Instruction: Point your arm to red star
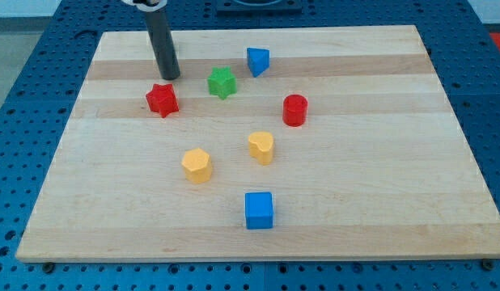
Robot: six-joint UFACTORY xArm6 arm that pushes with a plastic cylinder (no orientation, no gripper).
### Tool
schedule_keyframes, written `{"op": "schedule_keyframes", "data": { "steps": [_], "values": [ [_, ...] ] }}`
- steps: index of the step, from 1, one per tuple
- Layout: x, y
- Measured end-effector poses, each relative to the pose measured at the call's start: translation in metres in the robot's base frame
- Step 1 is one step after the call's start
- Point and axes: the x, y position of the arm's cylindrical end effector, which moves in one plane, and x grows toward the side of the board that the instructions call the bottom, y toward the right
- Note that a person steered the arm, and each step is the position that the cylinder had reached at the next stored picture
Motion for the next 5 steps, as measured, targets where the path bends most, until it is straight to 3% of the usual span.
{"op": "schedule_keyframes", "data": {
  "steps": [5],
  "values": [
    [0.048,-0.068]
  ]
}}
